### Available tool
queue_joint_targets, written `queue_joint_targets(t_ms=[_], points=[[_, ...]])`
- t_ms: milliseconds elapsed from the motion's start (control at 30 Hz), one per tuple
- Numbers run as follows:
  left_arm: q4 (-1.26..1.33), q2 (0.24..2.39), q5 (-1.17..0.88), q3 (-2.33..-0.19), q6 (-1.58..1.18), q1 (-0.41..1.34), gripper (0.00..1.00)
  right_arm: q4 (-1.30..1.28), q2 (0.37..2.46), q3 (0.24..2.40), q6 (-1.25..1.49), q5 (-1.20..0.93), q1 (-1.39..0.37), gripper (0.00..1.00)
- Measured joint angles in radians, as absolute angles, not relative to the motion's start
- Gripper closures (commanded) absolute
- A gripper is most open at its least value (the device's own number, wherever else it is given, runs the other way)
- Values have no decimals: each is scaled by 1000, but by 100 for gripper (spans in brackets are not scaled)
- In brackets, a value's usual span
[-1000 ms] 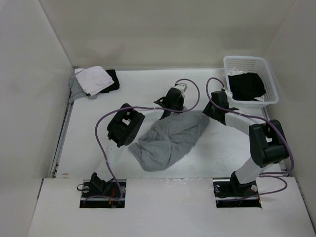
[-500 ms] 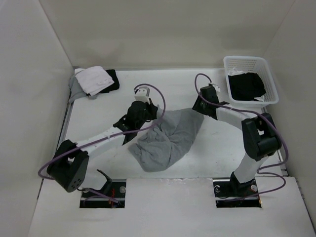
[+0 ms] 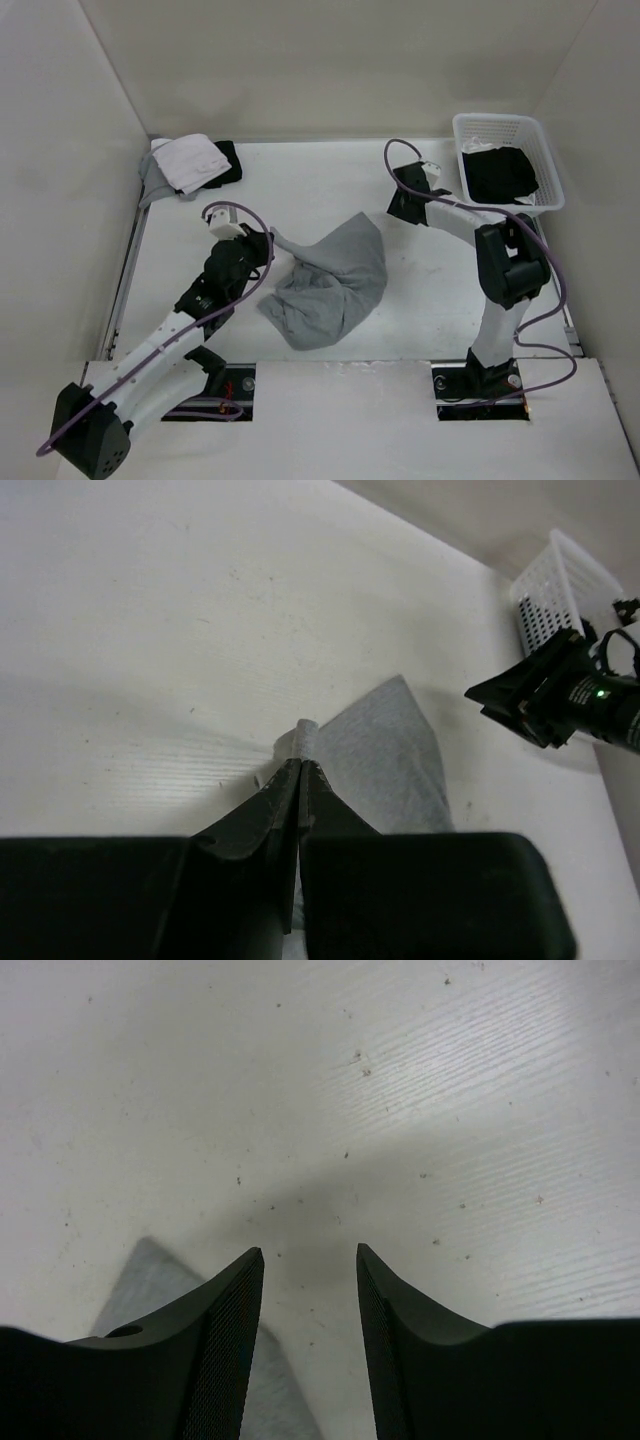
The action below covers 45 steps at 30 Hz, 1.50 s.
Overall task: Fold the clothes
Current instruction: Flatten the tank top out
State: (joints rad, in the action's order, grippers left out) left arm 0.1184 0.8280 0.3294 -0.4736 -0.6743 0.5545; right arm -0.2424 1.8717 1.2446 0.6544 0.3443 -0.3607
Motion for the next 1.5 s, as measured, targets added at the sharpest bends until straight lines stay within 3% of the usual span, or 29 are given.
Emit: queue_joint_targets(t_ms=[433,1033,1233,1500], points=[[2,723,247,-313,-789,498,99,-303,2026,1477,650,271,-515,50],[23,658,171,-241,-846,511,98,-459,2252,1769,621,250,-535,52],[27,657,156,-237,-846,505,98,-503,2260,1803,620,250,-543,66],[35,650,149,-228,-846,501,98,-559,2291,1860,605,231,-543,95]])
